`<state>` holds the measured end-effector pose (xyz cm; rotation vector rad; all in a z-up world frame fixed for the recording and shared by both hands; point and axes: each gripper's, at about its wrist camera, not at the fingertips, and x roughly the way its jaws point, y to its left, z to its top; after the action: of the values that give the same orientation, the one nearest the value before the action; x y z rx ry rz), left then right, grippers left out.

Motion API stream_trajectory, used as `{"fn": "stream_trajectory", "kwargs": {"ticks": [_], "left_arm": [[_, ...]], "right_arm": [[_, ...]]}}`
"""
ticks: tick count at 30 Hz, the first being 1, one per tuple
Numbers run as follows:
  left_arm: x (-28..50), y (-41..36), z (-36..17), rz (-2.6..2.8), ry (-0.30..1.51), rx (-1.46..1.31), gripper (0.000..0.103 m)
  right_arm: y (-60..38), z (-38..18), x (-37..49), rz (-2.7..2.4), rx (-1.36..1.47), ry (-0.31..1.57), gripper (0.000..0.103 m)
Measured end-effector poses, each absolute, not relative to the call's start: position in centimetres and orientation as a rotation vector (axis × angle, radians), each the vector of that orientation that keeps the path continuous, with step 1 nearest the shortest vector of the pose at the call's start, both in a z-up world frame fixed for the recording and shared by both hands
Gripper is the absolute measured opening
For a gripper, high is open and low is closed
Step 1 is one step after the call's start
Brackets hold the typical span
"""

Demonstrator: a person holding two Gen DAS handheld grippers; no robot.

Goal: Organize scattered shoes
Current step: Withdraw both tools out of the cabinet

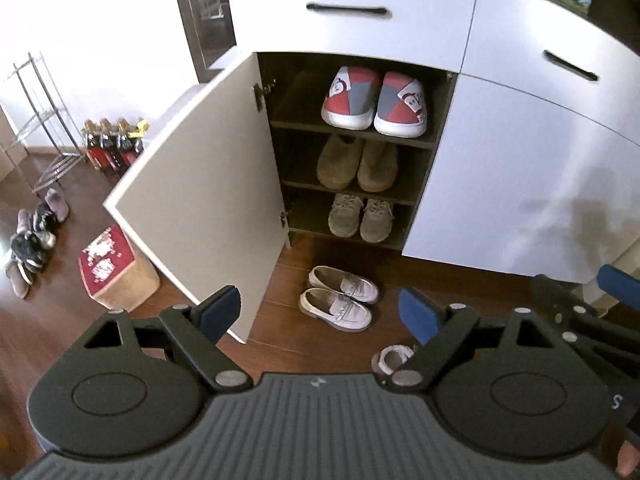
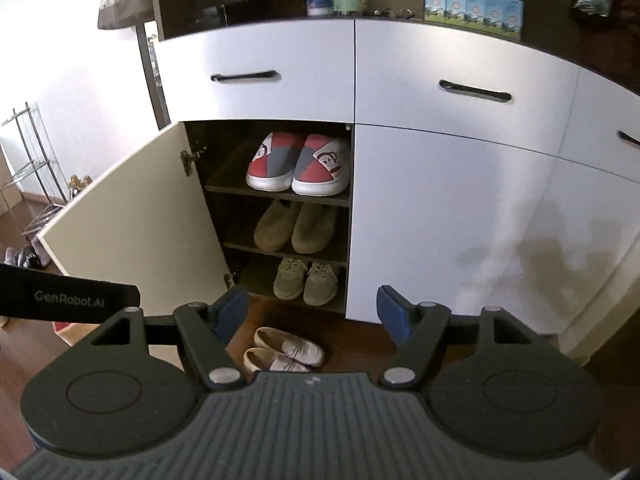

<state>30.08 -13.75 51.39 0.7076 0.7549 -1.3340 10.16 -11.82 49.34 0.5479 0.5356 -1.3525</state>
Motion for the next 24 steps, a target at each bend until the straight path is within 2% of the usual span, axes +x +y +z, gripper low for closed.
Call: {"fn": "stream_trajectory", "kwargs": {"ticks": [13, 24], "left_arm": [[30.4, -8.7, 55.3, -1.393, 0.726, 0.679, 0.088], [30.1, -9.8, 55.1, -1.38, 0.752, 0.706, 0.088]], "right_arm": [[-4.8, 54.7, 11.3, -1.421, 0.483, 0.51, 0.075], [-5.9, 54.9, 10.4, -1.431, 0.505, 0.535, 0.077]]}}
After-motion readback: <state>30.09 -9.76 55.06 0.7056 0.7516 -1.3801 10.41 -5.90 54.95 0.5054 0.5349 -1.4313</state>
